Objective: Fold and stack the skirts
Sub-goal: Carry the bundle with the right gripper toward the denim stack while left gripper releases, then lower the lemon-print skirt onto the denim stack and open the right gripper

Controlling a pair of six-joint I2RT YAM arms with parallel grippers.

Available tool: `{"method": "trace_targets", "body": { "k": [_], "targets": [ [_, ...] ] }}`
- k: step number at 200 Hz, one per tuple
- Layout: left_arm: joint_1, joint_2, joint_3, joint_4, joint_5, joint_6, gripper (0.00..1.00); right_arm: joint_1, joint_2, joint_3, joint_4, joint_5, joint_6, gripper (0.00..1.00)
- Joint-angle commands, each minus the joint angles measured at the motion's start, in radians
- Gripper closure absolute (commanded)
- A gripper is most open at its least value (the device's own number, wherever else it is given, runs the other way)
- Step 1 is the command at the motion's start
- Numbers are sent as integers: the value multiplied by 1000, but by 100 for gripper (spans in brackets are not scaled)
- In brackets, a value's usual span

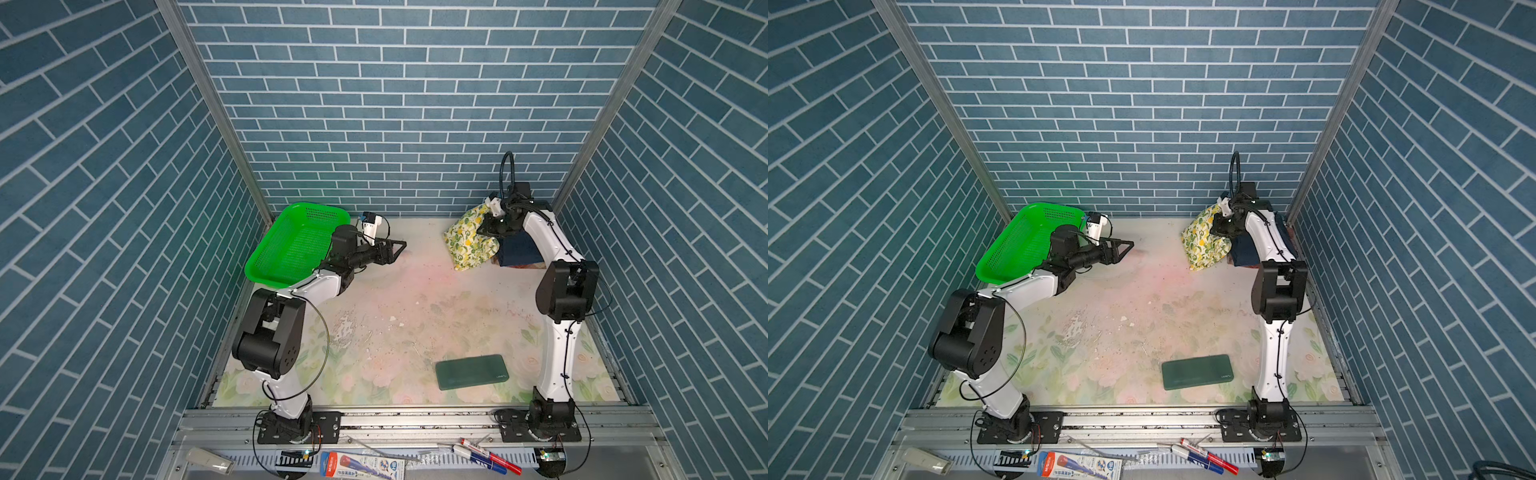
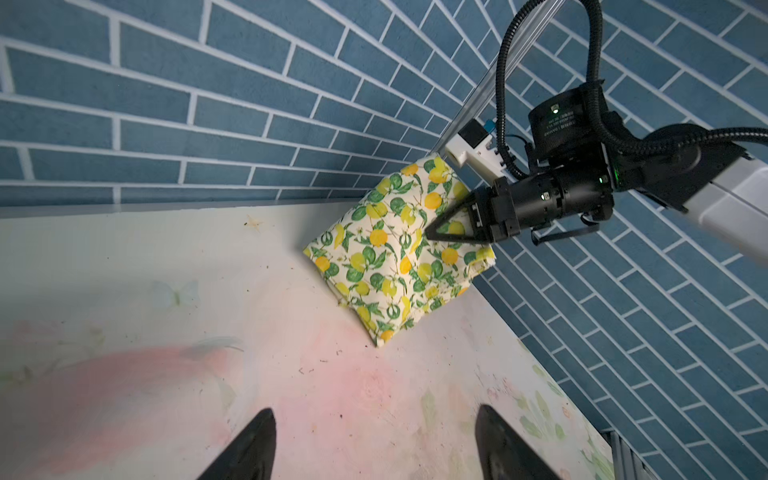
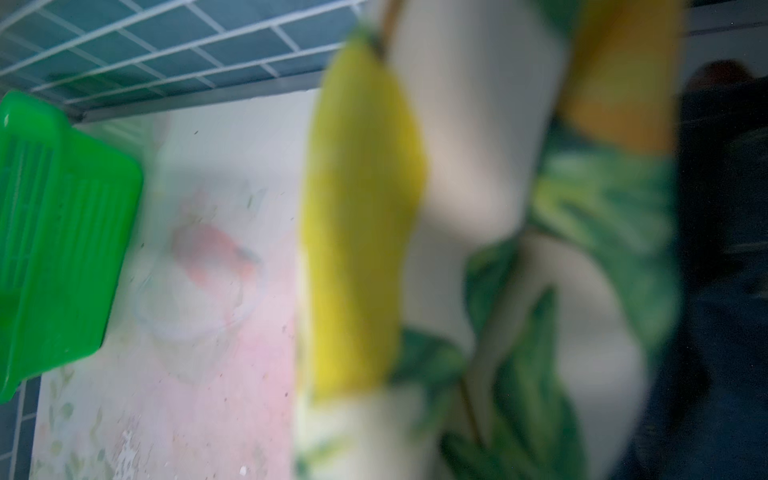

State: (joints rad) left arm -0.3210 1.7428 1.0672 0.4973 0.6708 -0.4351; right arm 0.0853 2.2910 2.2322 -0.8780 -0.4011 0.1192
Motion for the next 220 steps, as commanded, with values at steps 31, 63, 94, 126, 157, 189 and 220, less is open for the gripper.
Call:
{"method": "trace_targets", "body": {
  "k": [31, 63, 94, 126, 157, 189, 220],
  "targets": [
    [-4, -4, -17, 104, 42, -52, 25, -71, 46, 248, -166, 90, 10, 100],
    [-9, -2, -4, 89, 55, -50, 26, -123, 44, 264, -154, 115, -1, 100],
    [-13, -12, 5, 65, 56, -45, 27, -163, 44, 282, -152, 128, -24, 100],
    [-19, -26, 17, 24, 50, -25, 28, -200, 42, 288, -142, 164, -57, 100],
    [-29, -24, 28, 12, 39, -20, 28, -218, 52, 284, -98, 188, -86, 100],
    [-39, -3, 45, 0, 38, -21, 28, -217, 62, 213, -16, 259, -136, 100],
    [-41, 3, 50, -20, 36, -7, 28, -214, 16, 92, 92, 367, -171, 100]
  ]
}}
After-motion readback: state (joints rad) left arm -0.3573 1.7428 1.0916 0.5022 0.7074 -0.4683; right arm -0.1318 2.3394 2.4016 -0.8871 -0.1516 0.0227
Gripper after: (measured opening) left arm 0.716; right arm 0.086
